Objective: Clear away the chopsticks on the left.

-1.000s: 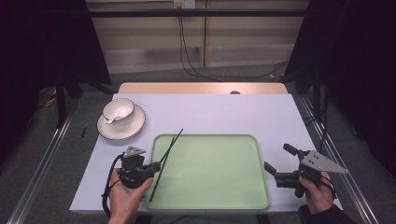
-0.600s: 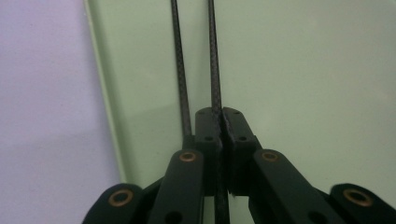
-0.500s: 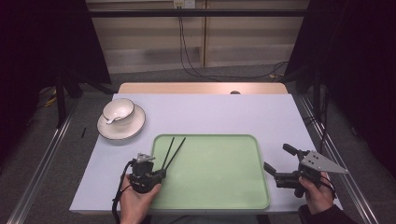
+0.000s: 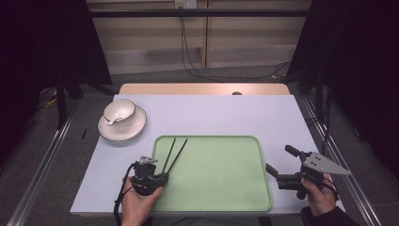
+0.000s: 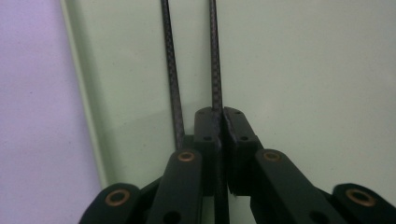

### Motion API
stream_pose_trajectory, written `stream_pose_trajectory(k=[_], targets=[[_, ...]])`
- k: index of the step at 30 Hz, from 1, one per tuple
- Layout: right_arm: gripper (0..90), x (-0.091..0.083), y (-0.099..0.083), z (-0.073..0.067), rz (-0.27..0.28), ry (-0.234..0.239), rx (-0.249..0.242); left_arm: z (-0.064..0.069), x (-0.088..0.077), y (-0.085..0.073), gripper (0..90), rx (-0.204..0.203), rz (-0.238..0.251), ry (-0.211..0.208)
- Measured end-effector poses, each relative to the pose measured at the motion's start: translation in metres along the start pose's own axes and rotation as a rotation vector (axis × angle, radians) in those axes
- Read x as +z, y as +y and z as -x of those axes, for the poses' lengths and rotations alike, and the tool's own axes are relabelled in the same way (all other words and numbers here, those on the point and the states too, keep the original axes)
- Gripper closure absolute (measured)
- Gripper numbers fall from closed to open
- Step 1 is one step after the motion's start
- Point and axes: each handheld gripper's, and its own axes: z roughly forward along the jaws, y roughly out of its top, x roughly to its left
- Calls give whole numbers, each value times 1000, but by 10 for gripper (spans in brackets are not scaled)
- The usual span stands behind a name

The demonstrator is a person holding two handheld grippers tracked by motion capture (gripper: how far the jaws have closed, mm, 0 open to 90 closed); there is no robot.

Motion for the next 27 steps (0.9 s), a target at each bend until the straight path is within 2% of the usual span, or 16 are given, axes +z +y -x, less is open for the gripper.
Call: stream_pose_trajectory(k=[3, 5, 7, 10, 11, 13, 14, 15, 17, 19, 20, 22, 23, 25, 26, 27], targets=[[11, 0, 0, 0, -3, 2, 0, -2, 0, 0, 838, 1, 4, -11], [11, 0, 0, 0, -1, 1, 3, -3, -1, 0, 836, 17, -2, -18], [11, 0, 0, 0, 0, 1, 3, -5, -1, 0, 819, 8, 3, -26], [11, 0, 0, 0, 1, 3, 0, -7, -3, 0, 744, 21, 15, -45], [11, 0, 0, 0, -1, 3, 2, -8, -4, 1, 723, 40, 27, -64], [11, 0, 0, 0, 1, 3, 0, -7, -10, 2, 674, 84, 75, -77], [11, 0, 0, 0, 3, 2, -2, -7, -13, 2, 623, 93, 123, -89], [11, 0, 0, 0, 3, 3, -3, -8, -17, 2, 579, 122, 153, -103], [11, 0, 0, 1, 5, 5, -10, -10, -26, 1, 455, 167, 236, -96], [11, 0, 0, 1, 3, 5, -8, -15, -36, -2, 322, 203, 290, -85], [11, 0, 0, 1, 4, 4, -10, -17, -40, -5, 251, 218, 311, -67], [11, -1, 0, 1, 3, 2, -12, -24, -49, -10, 142, 220, 339, -55], [11, -1, 0, 1, 5, -2, -11, -29, -53, -13, 93, 238, 353, -48], [11, 0, 0, 1, 4, -4, -13, -36, -63, -20, 63, 249, 418, -50], [11, -1, 0, 1, 3, -2, -13, -39, -68, -24, 48, 236, 456, -53], [11, -1, 0, 1, 2, -5, -12, -43, -73, -26, 30, 243, 477, -36]])
